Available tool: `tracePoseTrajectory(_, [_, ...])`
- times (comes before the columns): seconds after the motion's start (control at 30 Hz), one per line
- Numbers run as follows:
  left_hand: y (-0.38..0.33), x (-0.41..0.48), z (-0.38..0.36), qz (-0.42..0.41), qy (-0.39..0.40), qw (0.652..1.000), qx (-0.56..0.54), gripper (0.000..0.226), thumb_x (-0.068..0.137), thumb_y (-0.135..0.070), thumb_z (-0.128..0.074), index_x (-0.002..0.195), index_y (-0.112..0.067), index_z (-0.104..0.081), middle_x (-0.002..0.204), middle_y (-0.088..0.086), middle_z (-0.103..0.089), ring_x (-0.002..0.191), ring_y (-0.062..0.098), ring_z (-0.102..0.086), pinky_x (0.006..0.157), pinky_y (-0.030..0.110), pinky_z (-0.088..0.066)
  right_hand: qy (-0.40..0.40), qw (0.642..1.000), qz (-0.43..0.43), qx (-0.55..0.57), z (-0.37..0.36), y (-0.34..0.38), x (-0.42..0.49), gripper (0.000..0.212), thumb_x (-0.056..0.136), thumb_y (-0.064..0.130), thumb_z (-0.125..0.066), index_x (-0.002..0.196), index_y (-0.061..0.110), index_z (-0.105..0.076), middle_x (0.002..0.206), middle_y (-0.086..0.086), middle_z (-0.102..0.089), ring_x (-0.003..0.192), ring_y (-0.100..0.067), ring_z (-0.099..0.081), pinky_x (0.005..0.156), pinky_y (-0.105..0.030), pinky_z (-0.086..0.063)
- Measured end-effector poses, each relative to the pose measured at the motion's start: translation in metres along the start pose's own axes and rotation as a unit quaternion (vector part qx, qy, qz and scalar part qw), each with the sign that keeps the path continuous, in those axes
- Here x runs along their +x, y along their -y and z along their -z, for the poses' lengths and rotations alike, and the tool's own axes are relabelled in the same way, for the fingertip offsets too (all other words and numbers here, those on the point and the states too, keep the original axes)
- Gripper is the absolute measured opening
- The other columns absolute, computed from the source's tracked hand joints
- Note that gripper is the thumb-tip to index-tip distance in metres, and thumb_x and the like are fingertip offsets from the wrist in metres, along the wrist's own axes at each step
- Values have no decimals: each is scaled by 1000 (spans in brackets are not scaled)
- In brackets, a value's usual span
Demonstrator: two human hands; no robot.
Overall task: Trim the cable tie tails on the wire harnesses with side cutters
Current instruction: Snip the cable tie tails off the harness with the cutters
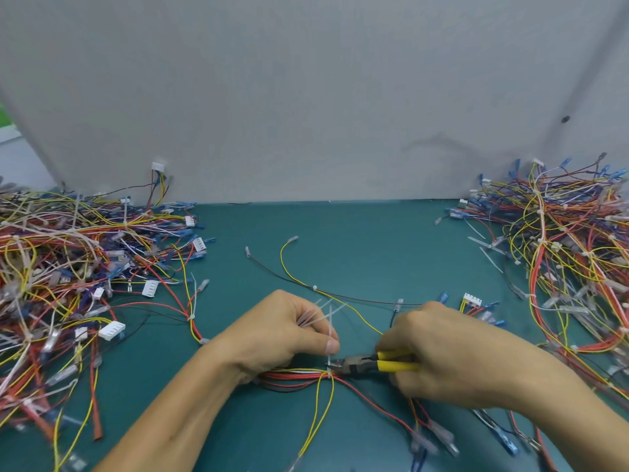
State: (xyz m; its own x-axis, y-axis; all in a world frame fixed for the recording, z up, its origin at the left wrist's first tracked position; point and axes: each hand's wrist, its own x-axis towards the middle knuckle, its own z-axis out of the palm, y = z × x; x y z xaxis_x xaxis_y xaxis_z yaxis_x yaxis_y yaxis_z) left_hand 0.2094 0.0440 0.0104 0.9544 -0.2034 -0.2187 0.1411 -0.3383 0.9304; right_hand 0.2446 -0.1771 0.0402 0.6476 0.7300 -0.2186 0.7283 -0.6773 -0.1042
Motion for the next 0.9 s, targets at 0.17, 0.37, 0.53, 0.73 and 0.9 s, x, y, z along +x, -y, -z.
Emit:
tracePoseTrajectory(0.17, [0,0,-1,-1,0,1000,1,8,65,-16,-75,68,-12,-69,40,-13,-39,34,0,-29,35,10,-22,0,1000,13,-7,0,-1,1,17,74,30,-53,74,13,-47,73,-7,-52,72,-28,-52,64,-45,-47])
tracePoseTrajectory(0.37, [0,0,-1,3,-1,1000,15,9,71,-12,-77,68,-13,-68,39,-13,-40,33,0,-27,35,10,-21,-11,1000,22,-10,-2,-3,3,19,71,30,-52,77,12,-48,73,-8,-53,72,-28,-53,64,-45,-48])
tracePoseTrajectory(0.53, [0,0,-2,12,-11,1000,17,14,77,-4,-74,68,-12,-67,38,-12,-42,32,0,-27,34,12,-20,-3,1000,19,-18,-4,-4,5,16,71,27,-52,75,13,-47,72,-9,-53,71,-31,-52,62,-43,-50])
tracePoseTrajectory(0.73, [1,1,-3,28,-33,999,-31,16,77,-5,-75,66,-12,-65,42,-10,-37,36,7,-21,38,14,-16,-5,999,12,-40,-6,-1,6,18,76,26,-52,65,16,-40,66,-6,-47,69,-30,-49,58,-36,-44])
tracePoseTrajectory(0.9, [-11,-3,8,-8,-76,974,-211,16,77,-13,-67,69,-10,-53,49,-6,-32,41,6,-19,38,13,-17,-11,998,-4,-65,-10,-1,9,15,81,38,-51,81,27,-41,92,2,-58,89,-26,-57,63,-31,-37])
